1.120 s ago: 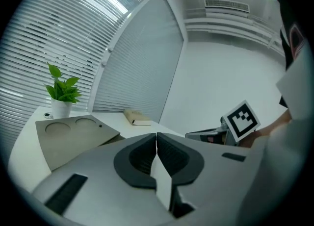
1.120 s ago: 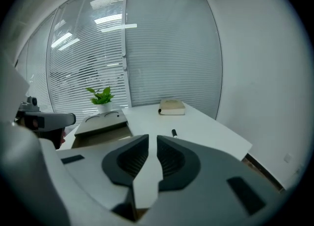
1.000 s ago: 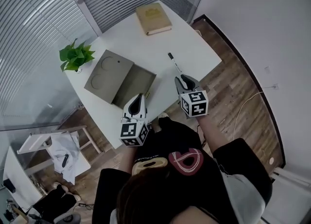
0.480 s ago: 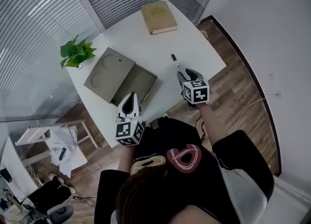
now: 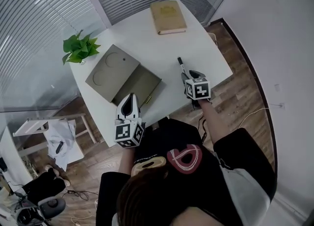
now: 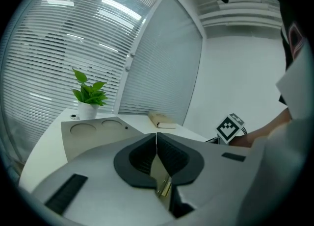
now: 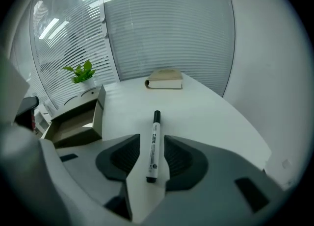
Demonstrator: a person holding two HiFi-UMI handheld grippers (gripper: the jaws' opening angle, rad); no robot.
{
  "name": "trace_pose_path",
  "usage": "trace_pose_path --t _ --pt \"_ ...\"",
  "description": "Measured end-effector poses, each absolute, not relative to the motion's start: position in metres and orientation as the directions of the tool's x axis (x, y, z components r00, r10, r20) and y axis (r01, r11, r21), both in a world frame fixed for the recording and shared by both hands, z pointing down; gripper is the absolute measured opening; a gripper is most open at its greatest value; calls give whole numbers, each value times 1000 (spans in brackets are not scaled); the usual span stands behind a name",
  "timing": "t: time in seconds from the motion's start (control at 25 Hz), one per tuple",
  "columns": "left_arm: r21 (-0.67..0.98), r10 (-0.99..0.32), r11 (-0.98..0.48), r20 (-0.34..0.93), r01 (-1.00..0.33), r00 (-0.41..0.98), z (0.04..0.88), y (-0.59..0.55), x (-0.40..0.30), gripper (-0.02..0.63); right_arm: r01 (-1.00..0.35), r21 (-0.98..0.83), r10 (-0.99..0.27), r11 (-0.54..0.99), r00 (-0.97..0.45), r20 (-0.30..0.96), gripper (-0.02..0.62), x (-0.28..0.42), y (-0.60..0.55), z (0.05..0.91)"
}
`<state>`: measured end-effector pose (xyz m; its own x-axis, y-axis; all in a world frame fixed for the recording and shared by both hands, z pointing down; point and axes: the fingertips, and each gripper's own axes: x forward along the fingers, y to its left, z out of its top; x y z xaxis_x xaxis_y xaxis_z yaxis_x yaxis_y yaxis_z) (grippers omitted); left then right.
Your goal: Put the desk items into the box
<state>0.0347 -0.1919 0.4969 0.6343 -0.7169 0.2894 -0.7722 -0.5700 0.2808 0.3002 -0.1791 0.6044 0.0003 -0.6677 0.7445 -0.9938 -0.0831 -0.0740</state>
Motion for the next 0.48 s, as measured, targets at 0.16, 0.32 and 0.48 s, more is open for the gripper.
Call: trace_pose_path --t 0.16,0.32,0.48 --pt "278 -728 -548 306 -789 614 501 -196 31 20 -994 -72 -645 -81 -3 764 160 304 -185 612" --pt "278 -736 -534 312 -798 601 503 -201 29 20 -994 -76 -627 -76 -12 779 160 305 -191 619" --pt "277 -742 -521 320 -807 589 506 -205 25 20 -993 -93 -597 -69 -34 801 160 303 -192 628"
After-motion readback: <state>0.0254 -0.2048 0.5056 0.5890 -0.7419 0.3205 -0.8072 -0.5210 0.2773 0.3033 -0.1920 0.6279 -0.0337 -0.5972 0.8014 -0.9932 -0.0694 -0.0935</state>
